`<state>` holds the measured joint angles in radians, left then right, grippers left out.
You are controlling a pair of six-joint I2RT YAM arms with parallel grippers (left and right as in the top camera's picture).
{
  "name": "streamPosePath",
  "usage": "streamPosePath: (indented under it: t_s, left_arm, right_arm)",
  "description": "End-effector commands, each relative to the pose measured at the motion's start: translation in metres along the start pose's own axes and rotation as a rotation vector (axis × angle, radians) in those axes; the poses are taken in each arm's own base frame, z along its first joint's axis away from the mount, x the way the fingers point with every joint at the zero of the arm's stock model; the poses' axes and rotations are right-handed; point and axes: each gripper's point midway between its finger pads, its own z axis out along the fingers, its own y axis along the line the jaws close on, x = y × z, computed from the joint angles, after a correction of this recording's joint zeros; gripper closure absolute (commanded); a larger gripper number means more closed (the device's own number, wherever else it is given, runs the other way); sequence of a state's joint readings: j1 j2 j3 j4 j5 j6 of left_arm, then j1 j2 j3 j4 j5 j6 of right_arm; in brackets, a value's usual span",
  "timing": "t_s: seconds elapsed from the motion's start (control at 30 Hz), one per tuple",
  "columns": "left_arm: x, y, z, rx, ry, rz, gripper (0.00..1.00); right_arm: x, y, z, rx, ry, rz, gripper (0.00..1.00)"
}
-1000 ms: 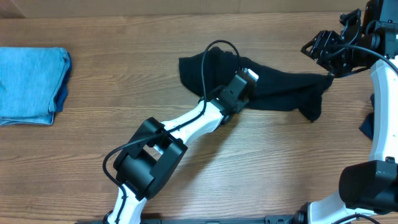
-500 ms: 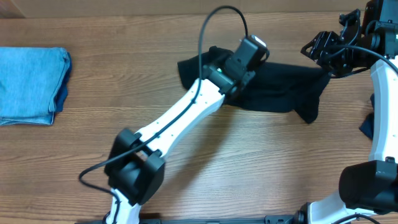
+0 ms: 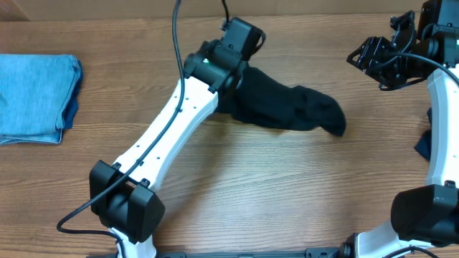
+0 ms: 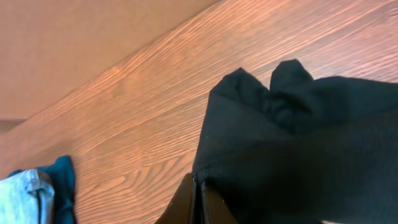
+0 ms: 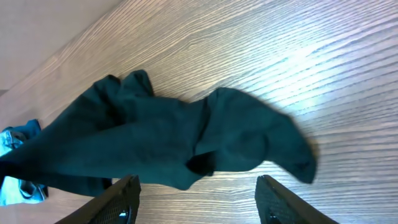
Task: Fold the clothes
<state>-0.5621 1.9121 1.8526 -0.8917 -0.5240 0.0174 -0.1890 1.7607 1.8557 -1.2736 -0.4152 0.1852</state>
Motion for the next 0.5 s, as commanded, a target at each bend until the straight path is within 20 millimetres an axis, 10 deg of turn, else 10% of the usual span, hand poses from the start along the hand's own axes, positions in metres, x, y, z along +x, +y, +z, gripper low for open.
streamPosePath:
  t_s: [0.0,0.47]
  left_arm:
    - [-0.012,0.018,-0.024,-0.046,-0.048,-0.016,0.96]
    - [0.006,0.120,-0.051,-0.257,-0.023,-0.127,0.96]
  right_arm:
    - [-0.001,0.010,-0.013,-0.017,-0.035,-0.057,0.36]
    - [0.020,0.036,0.001,-0.039,0.031,-0.165,0.29]
